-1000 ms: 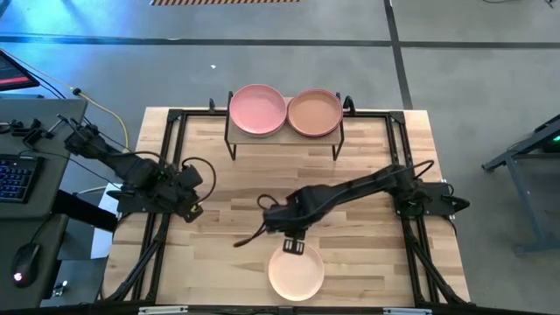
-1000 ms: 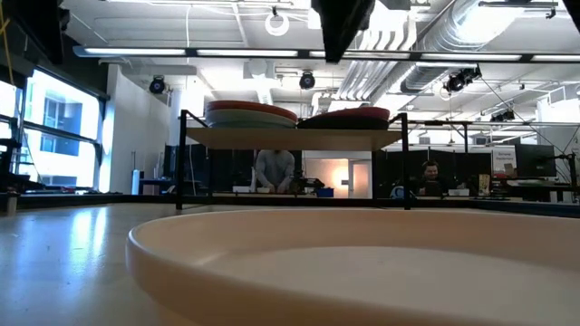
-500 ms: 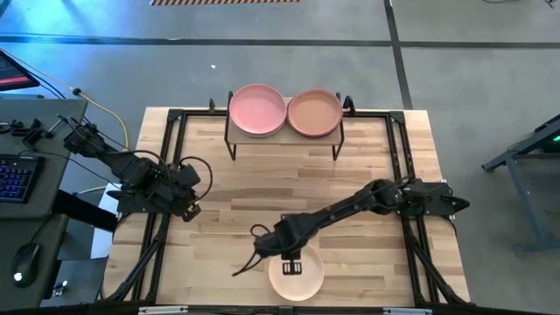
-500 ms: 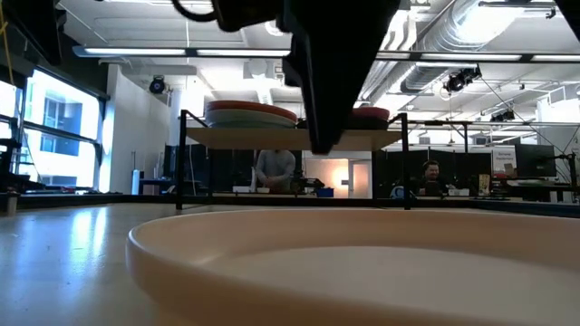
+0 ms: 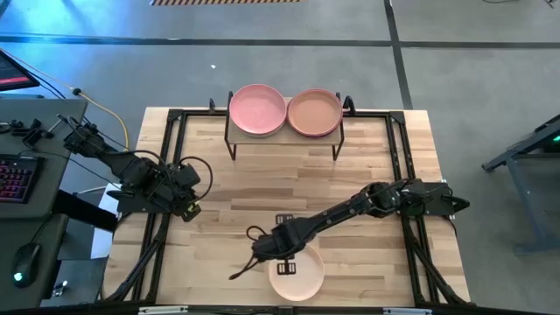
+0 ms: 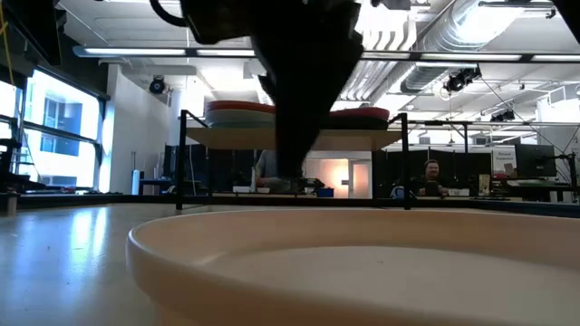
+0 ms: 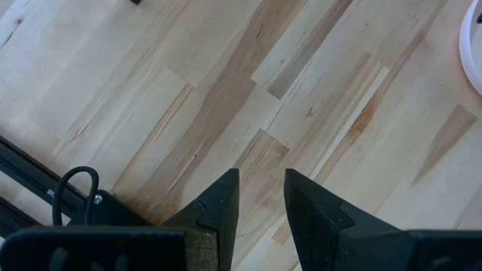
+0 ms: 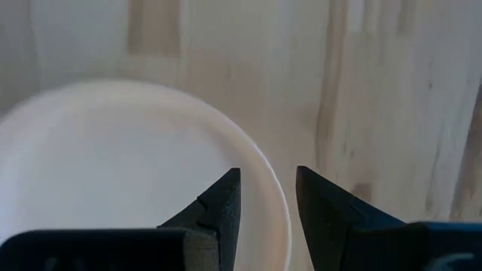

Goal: Place and stack plates onto a shelf
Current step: Stack the light orange plate on top of the brown plate

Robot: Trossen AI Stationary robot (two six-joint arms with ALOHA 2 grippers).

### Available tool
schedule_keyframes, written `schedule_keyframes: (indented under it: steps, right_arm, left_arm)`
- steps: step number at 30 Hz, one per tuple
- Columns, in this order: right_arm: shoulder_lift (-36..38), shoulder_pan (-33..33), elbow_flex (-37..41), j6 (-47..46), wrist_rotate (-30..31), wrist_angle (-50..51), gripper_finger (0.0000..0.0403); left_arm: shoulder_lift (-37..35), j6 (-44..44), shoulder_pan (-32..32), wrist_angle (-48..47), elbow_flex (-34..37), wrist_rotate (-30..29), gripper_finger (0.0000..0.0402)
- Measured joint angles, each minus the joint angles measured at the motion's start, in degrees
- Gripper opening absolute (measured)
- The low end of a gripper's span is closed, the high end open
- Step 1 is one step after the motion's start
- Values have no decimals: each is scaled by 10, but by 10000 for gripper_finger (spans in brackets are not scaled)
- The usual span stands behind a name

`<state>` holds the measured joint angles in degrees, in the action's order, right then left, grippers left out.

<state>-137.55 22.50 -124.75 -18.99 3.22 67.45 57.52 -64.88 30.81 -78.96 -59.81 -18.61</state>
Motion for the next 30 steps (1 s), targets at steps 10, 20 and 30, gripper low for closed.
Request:
schedule_keyframes:
  steps: [10,20,30]
  right_arm:
    - [-30,0,0,0,-1,-5,108]
    - [-40,-4,0,15,-2,-8,105]
    - [-49,-7,-1,9,-25,9,30]
  left_arm:
    - [0,5,0,0,0,4,97]
    - [0,5,0,0,0,4,97]
    - [0,6,0,0,0,4,97]
